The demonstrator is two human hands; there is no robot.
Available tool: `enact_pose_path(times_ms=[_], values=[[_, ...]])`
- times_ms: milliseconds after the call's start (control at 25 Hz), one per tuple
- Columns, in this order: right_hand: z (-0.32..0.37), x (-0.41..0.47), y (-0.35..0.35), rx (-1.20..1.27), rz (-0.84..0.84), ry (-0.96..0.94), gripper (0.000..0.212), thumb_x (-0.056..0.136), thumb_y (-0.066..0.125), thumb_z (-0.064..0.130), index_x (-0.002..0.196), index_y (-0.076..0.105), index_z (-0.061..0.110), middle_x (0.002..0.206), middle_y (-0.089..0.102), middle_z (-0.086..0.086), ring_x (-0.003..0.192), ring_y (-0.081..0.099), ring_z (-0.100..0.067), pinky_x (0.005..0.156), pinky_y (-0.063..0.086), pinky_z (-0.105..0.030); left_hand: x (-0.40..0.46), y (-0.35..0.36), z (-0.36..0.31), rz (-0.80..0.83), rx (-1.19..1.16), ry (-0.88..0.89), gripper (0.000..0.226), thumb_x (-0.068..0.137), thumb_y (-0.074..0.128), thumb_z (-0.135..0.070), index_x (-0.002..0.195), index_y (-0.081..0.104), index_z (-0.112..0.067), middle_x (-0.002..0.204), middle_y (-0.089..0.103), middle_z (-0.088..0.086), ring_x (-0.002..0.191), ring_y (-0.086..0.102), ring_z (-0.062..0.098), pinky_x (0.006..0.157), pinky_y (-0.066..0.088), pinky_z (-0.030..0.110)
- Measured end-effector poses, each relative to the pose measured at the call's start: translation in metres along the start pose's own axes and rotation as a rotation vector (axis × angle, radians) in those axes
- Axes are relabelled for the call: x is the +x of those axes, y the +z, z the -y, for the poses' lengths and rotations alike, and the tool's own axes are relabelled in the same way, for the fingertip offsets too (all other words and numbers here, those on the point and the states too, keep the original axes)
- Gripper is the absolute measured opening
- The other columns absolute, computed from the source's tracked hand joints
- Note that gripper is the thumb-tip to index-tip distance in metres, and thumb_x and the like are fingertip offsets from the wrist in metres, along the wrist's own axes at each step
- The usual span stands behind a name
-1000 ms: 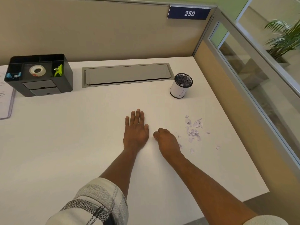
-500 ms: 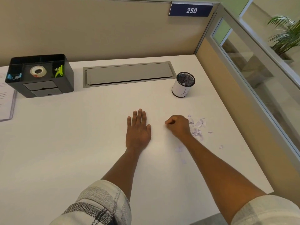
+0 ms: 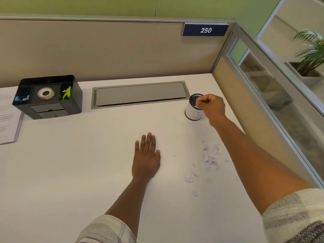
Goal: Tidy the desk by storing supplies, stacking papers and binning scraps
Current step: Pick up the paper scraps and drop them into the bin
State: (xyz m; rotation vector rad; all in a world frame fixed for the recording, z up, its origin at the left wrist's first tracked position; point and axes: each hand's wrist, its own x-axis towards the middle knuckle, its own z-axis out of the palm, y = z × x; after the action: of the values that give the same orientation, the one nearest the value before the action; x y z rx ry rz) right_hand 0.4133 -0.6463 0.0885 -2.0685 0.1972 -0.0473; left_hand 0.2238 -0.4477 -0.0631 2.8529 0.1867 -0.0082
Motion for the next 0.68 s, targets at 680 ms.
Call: enact_pose_path(times_ms=[680], values=[[0.002,0.048,-0.016,-0.149,-0.068,-0.176,0.025,0.081,0.051,-0.006,0.087,0.073,0.005,0.082,0.073,-0.010,0.079,0.072,-0.026,0.082,0.059,-0.037,0.001,-0.005,-0.003,-0.001,0.009,-0.024,0.063,0.104,0.028,-0.036,0.160,0.007,-0.016,0.168,0.000,-0.002,0.155,-0.002,0.018,0.126,0.001,0.041]])
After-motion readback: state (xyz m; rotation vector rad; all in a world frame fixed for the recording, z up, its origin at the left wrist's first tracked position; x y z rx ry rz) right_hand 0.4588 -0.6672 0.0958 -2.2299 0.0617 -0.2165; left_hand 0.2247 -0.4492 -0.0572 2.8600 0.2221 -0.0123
